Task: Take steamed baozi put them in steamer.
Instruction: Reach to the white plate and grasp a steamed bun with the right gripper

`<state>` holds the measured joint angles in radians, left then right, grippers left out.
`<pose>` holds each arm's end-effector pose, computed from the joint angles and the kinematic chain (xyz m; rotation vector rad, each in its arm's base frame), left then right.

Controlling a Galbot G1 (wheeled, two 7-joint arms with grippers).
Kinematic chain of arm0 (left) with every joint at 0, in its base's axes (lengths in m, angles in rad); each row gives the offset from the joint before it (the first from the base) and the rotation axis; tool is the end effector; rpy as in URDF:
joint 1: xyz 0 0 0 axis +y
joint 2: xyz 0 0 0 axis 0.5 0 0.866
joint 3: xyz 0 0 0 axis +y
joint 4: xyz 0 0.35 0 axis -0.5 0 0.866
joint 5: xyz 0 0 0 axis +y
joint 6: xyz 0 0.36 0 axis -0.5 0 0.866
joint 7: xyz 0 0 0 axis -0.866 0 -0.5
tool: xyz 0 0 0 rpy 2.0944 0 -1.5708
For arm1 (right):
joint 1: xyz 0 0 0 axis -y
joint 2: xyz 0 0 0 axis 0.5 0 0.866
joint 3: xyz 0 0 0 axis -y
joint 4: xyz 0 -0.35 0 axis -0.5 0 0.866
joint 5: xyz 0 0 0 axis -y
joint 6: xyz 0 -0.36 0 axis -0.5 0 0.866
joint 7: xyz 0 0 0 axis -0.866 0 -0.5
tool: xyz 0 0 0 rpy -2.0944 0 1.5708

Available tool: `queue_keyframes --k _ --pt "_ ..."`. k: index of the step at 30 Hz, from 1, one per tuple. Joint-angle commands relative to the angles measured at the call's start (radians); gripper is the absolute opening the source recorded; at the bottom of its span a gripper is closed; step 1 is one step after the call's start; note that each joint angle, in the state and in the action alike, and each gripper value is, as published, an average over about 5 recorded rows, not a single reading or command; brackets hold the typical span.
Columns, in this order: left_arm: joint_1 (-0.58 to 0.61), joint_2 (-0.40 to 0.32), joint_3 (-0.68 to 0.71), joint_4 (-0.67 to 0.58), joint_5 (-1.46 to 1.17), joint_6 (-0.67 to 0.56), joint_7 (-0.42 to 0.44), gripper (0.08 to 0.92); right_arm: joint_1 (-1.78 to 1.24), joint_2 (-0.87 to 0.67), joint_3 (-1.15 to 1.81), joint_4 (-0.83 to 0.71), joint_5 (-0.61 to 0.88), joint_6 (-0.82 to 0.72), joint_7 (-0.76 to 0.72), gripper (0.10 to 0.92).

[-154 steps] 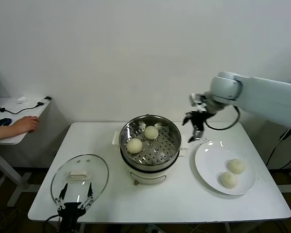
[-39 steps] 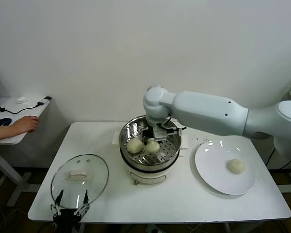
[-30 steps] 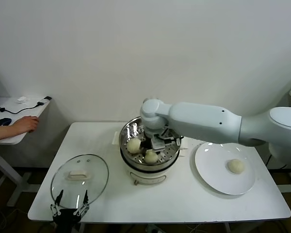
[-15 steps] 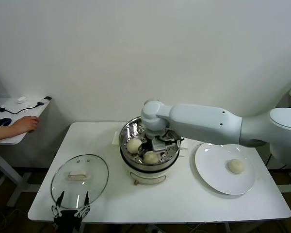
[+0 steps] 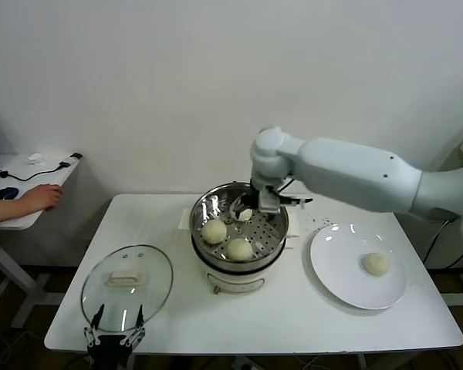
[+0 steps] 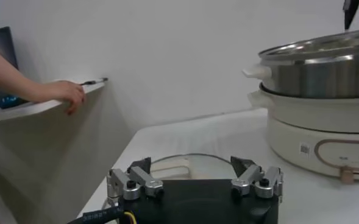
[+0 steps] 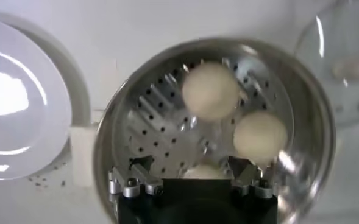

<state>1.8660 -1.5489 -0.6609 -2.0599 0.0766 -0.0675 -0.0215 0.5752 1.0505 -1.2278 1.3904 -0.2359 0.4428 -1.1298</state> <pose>0.0837 0.0475 -0.3528 0.1427 -2.8642 -0.2638 0.5355 0.0962 -0.0360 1.9170 -0.3783 2.4174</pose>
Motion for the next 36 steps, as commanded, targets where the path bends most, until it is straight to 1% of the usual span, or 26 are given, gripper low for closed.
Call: queue_keyframes --k 1,6,9,14,18,23,28,36 --pt "0.01 0.003 -0.002 -0.008 -0.006 -0.004 -0.001 0.823 0.19 -0.292 -0.172 -0.009 0.358 -0.418 0.095 0.823" --pt "0.013 0.009 0.0 -0.008 -0.009 -0.008 -0.001 0.823 0.117 -0.468 -0.15 0.0 0.44 -0.581 0.084 0.823" --pt "0.015 0.009 -0.001 -0.009 -0.009 -0.008 0.0 0.823 0.041 -0.547 -0.126 -0.014 0.461 -0.644 0.072 0.823" --pt "0.014 0.007 -0.003 -0.012 -0.009 -0.011 0.001 0.823 -0.166 -0.651 0.0 -0.068 0.468 -0.694 0.064 0.823" --pt "0.009 0.001 -0.002 -0.007 -0.008 -0.013 0.001 0.823 -0.406 -0.693 0.192 -0.104 0.43 -0.705 0.06 0.823" --pt "0.013 -0.004 -0.002 -0.005 -0.004 -0.016 0.001 0.823 -0.663 -0.66 0.449 -0.203 0.299 -0.656 0.038 0.823" --pt "0.018 -0.004 -0.004 -0.004 0.001 -0.017 0.001 0.823 -0.741 -0.567 0.581 -0.345 0.146 -0.561 0.013 0.823" --pt "0.017 -0.01 -0.004 0.005 0.016 -0.016 0.001 0.823 -0.731 -0.435 0.618 -0.474 0.086 -0.523 -0.002 0.823"
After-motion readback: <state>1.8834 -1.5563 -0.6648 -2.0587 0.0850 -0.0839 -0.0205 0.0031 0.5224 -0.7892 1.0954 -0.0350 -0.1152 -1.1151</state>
